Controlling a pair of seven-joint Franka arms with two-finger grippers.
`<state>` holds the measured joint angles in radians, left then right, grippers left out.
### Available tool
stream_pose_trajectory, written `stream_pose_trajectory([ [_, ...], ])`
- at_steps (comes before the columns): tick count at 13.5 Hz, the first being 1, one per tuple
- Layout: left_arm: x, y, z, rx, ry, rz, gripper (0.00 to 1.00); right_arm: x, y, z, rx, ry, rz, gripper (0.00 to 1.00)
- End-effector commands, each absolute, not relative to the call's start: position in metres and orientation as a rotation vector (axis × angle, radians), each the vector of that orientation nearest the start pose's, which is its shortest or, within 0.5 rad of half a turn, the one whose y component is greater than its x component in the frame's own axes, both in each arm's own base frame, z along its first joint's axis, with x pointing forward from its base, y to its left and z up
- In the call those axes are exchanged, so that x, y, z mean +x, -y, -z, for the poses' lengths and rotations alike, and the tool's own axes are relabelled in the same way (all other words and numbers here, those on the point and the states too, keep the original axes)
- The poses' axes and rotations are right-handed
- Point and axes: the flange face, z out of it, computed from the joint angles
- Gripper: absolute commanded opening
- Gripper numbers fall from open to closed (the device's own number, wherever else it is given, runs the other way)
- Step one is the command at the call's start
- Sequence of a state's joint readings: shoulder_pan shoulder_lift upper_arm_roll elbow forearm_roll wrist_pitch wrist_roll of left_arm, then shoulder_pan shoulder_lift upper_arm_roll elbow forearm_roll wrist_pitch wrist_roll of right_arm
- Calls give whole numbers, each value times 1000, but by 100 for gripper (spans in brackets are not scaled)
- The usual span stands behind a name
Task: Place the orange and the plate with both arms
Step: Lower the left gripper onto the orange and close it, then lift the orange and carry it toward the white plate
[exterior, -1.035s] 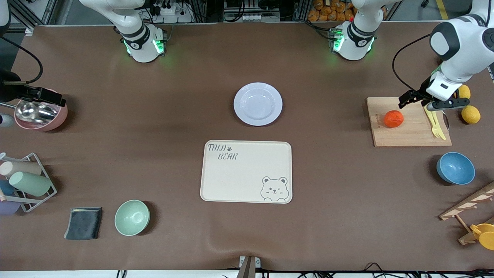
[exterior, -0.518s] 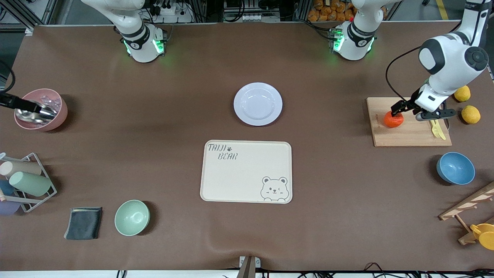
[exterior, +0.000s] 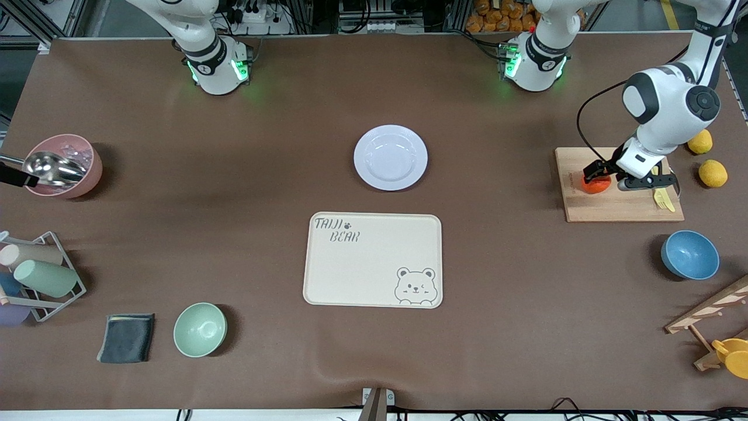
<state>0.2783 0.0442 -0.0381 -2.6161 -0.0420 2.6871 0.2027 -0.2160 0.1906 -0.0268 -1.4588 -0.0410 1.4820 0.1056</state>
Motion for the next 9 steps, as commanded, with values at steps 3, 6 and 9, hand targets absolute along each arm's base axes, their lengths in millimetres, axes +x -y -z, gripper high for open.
stream_pose_trajectory([
  [3,425,-111,-220,-3158,83,55,100,606,102,-514,-3207,-319,-416,100],
  [6,423,-111,-212,-3163,81,29,100,602,104,-499,-3184,-340,-545,100],
  [9,421,-110,-204,-3167,82,3,76,605,85,-497,-3197,-275,-555,100],
])
